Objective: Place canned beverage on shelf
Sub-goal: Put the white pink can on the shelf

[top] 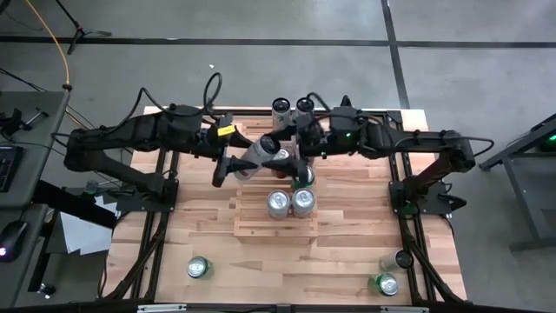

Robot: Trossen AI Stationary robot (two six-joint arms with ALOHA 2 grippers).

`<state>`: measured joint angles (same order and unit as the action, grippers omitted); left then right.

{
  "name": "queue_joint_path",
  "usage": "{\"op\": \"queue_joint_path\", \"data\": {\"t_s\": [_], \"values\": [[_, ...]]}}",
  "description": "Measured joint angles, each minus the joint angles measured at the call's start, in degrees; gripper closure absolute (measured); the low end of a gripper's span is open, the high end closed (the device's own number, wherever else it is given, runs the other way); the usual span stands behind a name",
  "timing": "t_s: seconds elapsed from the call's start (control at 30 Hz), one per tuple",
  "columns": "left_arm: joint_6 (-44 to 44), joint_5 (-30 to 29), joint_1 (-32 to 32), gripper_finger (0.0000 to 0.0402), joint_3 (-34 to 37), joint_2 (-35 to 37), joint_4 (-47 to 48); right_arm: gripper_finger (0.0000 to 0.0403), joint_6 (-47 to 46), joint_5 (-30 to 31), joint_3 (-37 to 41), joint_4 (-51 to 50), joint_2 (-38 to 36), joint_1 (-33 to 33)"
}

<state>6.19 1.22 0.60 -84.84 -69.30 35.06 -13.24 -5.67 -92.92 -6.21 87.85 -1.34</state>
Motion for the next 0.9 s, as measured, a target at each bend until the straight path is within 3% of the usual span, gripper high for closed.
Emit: {"op": "queue_joint_path", "data": {"t_s": [0.23, 0.37, 0.47, 0.6, 0.77, 0.9], "values": [[-0.7, -5.22, 0.68, 0.0188, 1.24, 4.21, 4.41, 0.002, 0.37, -0.89, -0.19, -0.57, -4.24, 1.57], [-0.6, -10.25, 0.88, 0.0188, 9.94, 11.05, -2.1, 0.0019, 1.66, 0.4, -0.21, -3.82, -6.76, 1.7], [0.56, -10.89, 2.45, 0.0188, 21.81, 17.85, -14.81, 0.0019, 2.38, 3.64, -0.15, -6.47, -9.18, 1.67], [3.03, -9.8, 7.62, 0.0188, 40.31, 23.97, -42.36, 0.0018, 1.59, 7.31, -0.17, -9.84, -10.82, 1.67], [7.8, -2.87, 16.9, 0.0188, 57.41, 21.76, -72.13, 0.0018, 0.72, 9.78, -0.15, -9.86, -10.86, 0.88], [6.6, -1.42, 22.25, 0.0188, 63.2, 17.48, -81.37, 0.0018, 0.44, 11.6, -0.14, -10.32, -10.4, -0.4]]}}
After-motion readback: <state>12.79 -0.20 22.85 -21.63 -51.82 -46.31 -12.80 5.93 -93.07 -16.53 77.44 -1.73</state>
